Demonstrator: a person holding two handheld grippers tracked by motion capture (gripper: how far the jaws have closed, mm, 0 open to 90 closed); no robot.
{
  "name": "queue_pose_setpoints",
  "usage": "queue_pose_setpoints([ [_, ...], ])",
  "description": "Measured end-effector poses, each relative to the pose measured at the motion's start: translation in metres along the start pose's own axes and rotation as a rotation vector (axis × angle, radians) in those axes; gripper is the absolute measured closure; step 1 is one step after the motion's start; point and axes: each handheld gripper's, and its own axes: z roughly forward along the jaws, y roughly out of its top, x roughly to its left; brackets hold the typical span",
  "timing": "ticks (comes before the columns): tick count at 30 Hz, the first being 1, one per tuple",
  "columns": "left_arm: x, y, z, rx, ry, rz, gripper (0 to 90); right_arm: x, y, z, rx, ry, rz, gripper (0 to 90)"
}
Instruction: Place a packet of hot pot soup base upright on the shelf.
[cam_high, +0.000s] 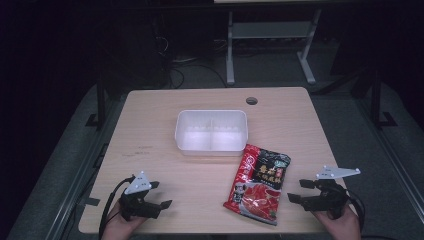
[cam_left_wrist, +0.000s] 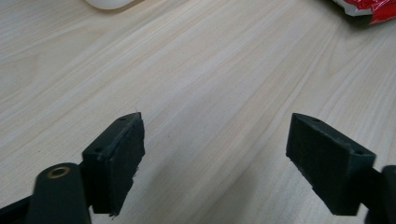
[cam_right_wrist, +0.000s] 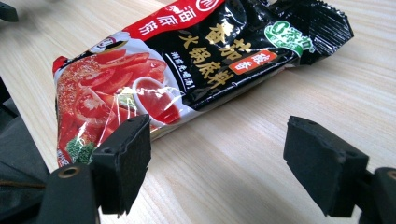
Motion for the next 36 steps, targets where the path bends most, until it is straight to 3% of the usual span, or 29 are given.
queue_pose_setpoints([
  [8, -0.01, 0.013, 0.006, 0.012, -0.029, 0.034, 29.1, -0.002, 0.004, -0.003, -0.015, -0.004, -0.001, 22.1],
  [11, -0.013, 0.018, 0.01, 0.02, -0.03, 0.052, 27.9, -0.005, 0.007, -0.004, -0.01, -0.009, 0.005, 21.6],
  [15, -0.026, 0.036, 0.019, 0.041, -0.065, 0.113, 31.1, -0.011, 0.017, -0.004, -0.015, -0.014, 0.009, 21.3],
  [19, -0.036, 0.05, 0.025, 0.043, -0.095, 0.134, 36.4, -0.013, 0.026, -0.006, -0.019, -0.014, -0.005, 21.3],
  [24, -0.052, 0.071, 0.033, 0.062, -0.145, 0.191, 52.7, -0.017, 0.034, -0.009, -0.025, -0.011, -0.004, 21.4],
  [27, -0.06, 0.082, 0.036, 0.069, -0.163, 0.216, 57.9, -0.019, 0.037, -0.009, -0.032, -0.01, -0.004, 21.6],
  [29, -0.066, 0.09, 0.04, 0.079, -0.173, 0.244, 67.1, -0.021, 0.044, -0.007, -0.029, -0.01, -0.002, 22.1],
  [30, -0.072, 0.098, 0.045, 0.106, -0.201, 0.263, 79.7, -0.022, 0.048, -0.005, -0.033, -0.018, -0.007, 22.9],
  [31, -0.074, 0.102, 0.048, 0.123, -0.201, 0.272, 82.9, -0.022, 0.05, -0.004, -0.029, -0.022, -0.006, 23.0],
  [34, -0.08, 0.112, 0.059, 0.152, -0.23, 0.279, 89.9, -0.024, 0.056, 0.002, -0.008, -0.033, -0.011, 23.6],
  [36, -0.083, 0.117, 0.065, 0.167, -0.244, 0.282, 90.0, -0.026, 0.058, 0.005, 0.008, -0.04, -0.002, 23.7],
])
